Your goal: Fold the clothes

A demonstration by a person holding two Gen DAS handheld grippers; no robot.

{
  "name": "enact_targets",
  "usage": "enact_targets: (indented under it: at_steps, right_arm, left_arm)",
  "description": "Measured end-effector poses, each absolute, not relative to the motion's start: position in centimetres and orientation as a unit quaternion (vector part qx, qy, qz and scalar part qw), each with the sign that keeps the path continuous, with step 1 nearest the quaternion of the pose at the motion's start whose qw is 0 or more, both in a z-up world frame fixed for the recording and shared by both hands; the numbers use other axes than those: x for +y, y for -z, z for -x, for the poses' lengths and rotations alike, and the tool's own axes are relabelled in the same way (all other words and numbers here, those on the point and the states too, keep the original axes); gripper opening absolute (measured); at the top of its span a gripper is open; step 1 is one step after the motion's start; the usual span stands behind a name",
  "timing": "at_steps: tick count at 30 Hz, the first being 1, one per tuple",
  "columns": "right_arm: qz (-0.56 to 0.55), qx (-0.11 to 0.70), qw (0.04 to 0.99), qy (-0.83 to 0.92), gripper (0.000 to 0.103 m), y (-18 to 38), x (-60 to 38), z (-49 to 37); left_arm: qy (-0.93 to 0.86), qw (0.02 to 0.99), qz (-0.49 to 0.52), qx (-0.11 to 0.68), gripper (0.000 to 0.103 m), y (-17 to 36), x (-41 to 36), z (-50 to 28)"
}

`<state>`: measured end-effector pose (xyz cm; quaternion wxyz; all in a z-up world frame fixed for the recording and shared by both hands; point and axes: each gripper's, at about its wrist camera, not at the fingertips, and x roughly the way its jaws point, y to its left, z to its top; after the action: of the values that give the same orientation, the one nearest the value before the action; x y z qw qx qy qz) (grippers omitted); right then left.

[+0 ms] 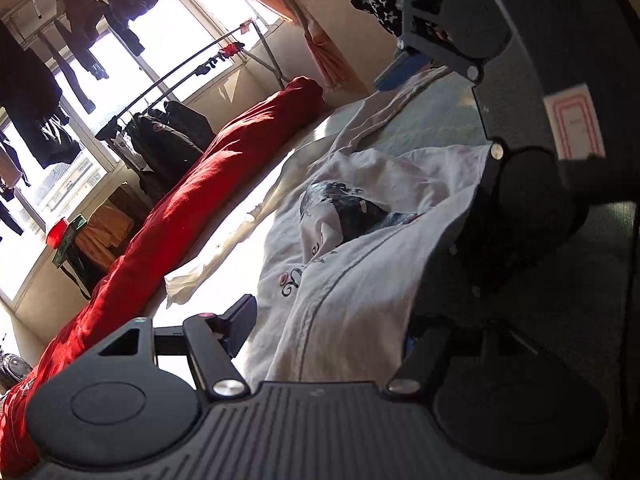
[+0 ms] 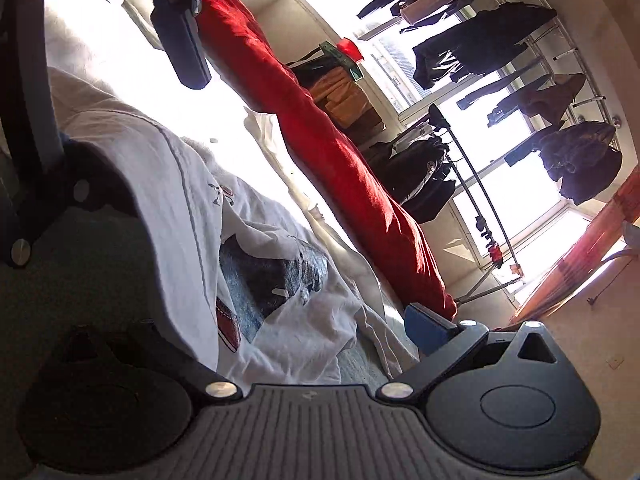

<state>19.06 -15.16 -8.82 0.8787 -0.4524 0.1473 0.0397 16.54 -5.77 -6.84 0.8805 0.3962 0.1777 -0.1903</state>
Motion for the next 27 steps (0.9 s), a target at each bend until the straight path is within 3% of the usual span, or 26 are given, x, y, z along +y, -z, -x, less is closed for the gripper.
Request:
enact_targets:
  at_steps: [7,19,27]
  right_arm:
    - [0.434,0.13,0.891,-0.027,0.103,7.7,-17.1,-19.3]
    - [0.364,0.12,0.923,-0.023,0.103,5.3,-17.9,-19.5]
    - [0.356,0.116,0.927,-0.036,0.103,5.5,-19.3,-18.8]
  left_arm:
    - [0.087,0.855,-0.495,0.133,0.071,10.1,-5.8,-15.7]
    - [0.109,0.872,-0.468,0.092,0.074,9.3,-9.9,-15.1]
    - [-0.019,0.869,-0.484,0.101,0.077,9.8,-7.8,-16.1]
